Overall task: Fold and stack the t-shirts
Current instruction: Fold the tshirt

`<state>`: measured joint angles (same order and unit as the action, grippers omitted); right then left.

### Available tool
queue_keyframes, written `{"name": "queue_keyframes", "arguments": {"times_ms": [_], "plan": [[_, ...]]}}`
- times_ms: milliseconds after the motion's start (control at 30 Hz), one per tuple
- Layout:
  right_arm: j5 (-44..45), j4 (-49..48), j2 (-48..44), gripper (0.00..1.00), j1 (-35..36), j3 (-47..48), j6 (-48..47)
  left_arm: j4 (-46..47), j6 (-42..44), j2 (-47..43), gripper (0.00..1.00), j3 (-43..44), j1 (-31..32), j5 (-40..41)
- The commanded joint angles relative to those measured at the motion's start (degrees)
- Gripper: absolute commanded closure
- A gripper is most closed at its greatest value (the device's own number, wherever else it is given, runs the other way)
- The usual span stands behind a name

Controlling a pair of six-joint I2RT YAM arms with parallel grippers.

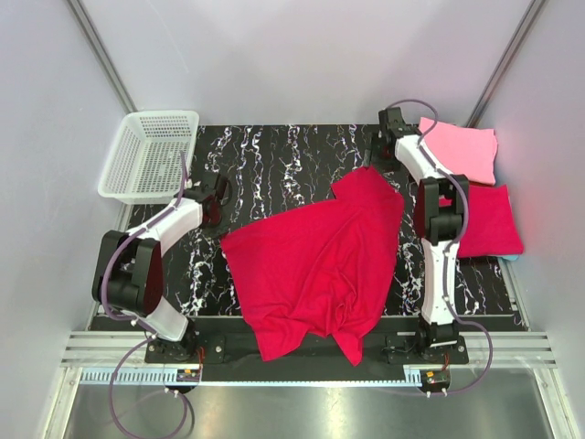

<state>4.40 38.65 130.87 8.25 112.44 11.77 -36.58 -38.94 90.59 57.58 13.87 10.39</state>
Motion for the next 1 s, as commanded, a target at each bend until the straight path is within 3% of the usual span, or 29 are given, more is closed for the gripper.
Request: {"name": "queue_keyframes", "arguments": {"times_ms": [0, 267, 700, 967], "plan": [[-0.4, 4.8, 5.3, 0.31, -0.3, 12.2, -4.1, -0.5, 1.1, -2.5, 1.00, 0.8, -0.1, -0.5], [1.0, 13.0, 17.8, 0.31, -1.0, 30.9, -7.4, -1.7, 1.9, -1.9, 1.00, 3.5, -0.1, -0.5], [-3.6, 17.1, 21.6, 0.47, -1.5, 32.2, -5.0, -2.4, 1.9, -0.9, 1.00, 4.7, -0.1, -0.5], [-8.2, 17.0, 22.3, 0.47, -1.4, 35.0, -6.8, -2.3, 1.9, -0.8, 1.00, 4.4, -0.1, -0.2]]}}
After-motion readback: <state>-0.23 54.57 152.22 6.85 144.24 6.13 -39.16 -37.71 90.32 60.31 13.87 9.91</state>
